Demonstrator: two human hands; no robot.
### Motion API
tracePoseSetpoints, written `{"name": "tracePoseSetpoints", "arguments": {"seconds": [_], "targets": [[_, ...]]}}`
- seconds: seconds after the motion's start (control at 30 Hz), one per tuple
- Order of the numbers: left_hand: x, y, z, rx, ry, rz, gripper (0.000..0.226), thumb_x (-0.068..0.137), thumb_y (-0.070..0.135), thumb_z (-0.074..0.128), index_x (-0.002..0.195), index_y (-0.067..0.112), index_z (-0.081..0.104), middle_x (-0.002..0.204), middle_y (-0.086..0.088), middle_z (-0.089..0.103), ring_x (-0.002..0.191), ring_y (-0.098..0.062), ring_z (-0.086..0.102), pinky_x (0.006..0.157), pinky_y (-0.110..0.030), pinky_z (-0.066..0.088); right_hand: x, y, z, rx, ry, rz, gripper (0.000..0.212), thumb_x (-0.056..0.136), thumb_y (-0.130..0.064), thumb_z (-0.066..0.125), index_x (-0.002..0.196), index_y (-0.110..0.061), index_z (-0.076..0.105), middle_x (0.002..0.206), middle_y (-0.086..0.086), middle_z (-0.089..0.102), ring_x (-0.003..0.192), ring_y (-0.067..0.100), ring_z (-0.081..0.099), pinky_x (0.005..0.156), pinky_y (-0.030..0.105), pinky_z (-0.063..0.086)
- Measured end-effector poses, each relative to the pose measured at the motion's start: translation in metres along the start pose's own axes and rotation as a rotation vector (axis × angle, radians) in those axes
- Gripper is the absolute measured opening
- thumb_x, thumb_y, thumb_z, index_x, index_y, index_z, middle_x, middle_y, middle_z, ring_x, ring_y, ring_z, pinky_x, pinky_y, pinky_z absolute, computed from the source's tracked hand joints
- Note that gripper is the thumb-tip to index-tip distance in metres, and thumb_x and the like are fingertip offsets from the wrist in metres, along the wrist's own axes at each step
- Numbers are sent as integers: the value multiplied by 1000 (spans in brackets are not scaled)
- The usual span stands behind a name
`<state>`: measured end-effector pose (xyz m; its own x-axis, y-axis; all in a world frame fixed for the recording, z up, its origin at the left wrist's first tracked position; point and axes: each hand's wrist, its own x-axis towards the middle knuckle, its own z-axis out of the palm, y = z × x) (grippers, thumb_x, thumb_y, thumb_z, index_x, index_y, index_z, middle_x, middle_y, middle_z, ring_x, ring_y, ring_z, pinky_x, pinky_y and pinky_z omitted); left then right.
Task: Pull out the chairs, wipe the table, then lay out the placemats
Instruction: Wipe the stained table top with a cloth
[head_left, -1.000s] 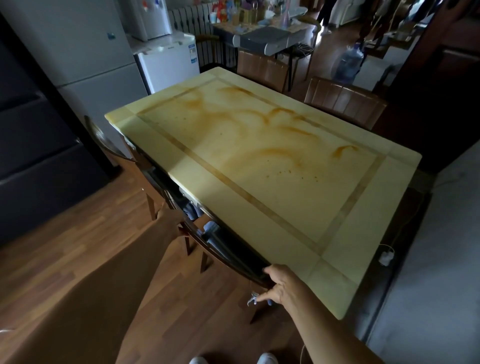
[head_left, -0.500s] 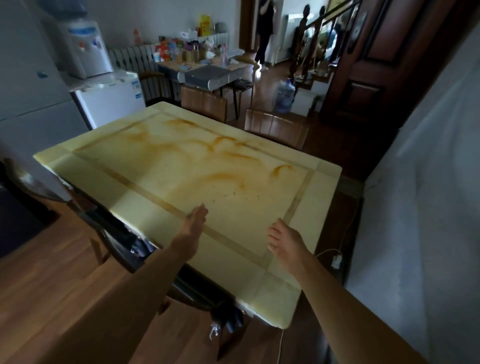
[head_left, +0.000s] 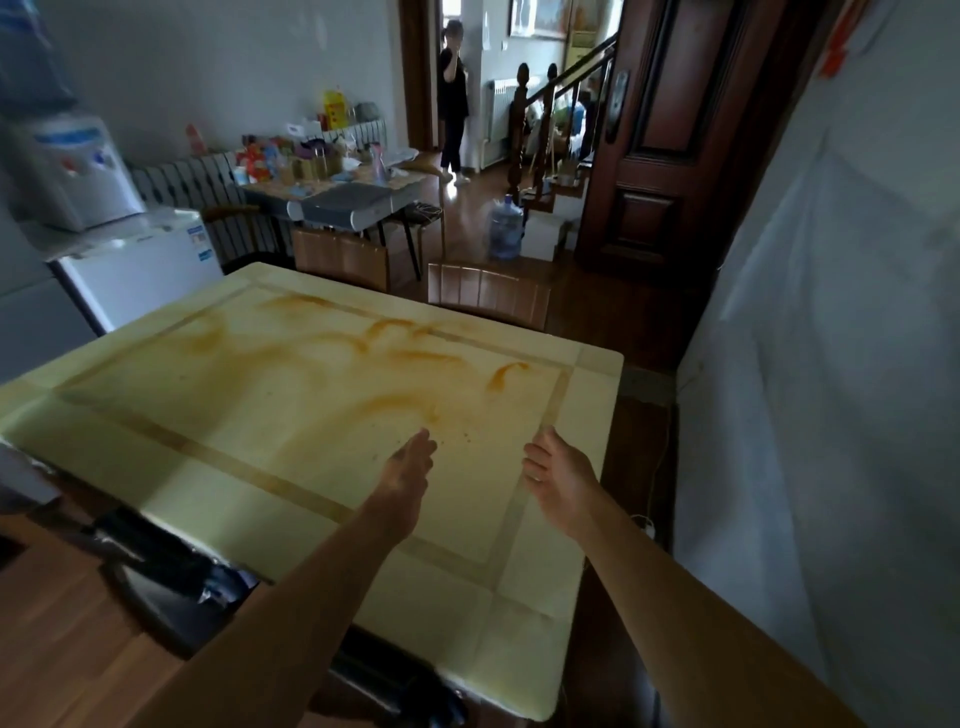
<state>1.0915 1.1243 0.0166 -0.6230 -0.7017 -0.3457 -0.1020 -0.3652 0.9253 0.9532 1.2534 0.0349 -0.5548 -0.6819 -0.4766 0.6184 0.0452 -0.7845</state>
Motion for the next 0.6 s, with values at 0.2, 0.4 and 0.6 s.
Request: {"name": "tracePoseSetpoints", "arguments": {"seconds": [0.2,0.4,0.6], "targets": [[62,5,36,-52,68,-6,53,100,37,34,145,8,30,151,-7,33,140,-24,30,113,-37,21,71,-58,-12,-107,-18,-4,57,102,-39,34,147,-4,28,152,10,34,140,26,33,115,40,28],[129,29,81,-107,157,-15,51,100,37,33,144,11,32,151,-7,36,141,-25,28,115,-40,18,143,-135,-24,-192,-32,-5,56,102,-40,33,145,-5,32,151,9,36,139,26,35,112,40,30],[167,50,119,-83,148,-18,54,101,38,29,147,11,26,153,-5,32,143,-24,25,117,-41,15,183,-179,-43,-209,-48,4,56,102,-41,31,144,-5,34,150,8,38,138,25,37,112,40,31]]}}
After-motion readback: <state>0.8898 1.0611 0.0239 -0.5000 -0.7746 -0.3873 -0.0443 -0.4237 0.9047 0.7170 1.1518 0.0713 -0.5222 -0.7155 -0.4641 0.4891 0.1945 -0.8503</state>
